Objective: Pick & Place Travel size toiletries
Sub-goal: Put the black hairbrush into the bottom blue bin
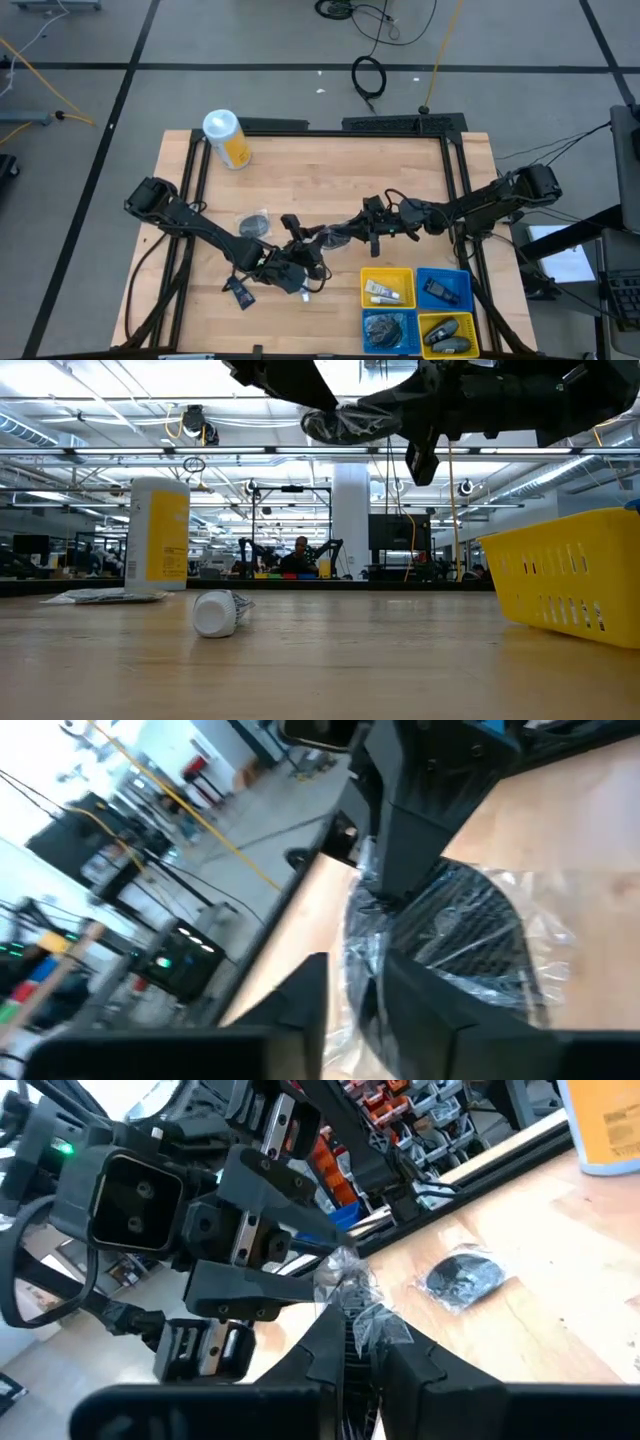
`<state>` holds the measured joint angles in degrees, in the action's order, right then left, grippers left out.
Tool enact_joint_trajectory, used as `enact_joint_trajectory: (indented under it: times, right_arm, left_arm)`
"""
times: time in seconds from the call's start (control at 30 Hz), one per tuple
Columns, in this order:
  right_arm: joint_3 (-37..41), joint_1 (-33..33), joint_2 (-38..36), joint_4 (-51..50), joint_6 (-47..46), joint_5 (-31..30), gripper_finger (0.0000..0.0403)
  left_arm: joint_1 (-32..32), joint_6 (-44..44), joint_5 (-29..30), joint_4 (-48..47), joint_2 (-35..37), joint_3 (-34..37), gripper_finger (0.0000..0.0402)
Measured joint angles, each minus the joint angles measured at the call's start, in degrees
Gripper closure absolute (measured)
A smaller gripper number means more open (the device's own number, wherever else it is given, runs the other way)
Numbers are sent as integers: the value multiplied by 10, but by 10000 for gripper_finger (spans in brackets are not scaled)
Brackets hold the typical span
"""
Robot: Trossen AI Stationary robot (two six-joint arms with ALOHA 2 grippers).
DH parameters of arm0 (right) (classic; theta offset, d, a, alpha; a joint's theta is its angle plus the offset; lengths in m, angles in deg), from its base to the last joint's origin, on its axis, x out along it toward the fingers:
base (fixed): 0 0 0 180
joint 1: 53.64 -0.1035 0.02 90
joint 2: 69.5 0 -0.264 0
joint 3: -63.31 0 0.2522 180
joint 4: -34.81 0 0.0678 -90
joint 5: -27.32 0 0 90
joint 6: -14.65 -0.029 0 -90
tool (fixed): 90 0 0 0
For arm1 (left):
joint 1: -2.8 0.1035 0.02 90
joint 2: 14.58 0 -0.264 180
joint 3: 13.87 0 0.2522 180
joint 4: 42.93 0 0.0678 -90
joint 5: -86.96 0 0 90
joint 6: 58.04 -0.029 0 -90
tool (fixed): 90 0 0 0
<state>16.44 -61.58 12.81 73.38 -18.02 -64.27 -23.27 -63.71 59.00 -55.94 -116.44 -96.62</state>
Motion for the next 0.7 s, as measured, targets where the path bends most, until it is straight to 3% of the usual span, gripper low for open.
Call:
enact_joint_trajectory:
  times: [0.17,0.37,0.7]
  right_arm:
    - [0,-9,-20,-6,8,2,382]
    - [0,-29,-61,-66,19,9,382]
    - [0,-119,-151,-218,22,6,382]
  left_arm:
    - [-8,-30,32,19,19,0,238]
    - [-18,-12,-3,15,74,0,174]
    - [-40,2,-18,8,107,0,136]
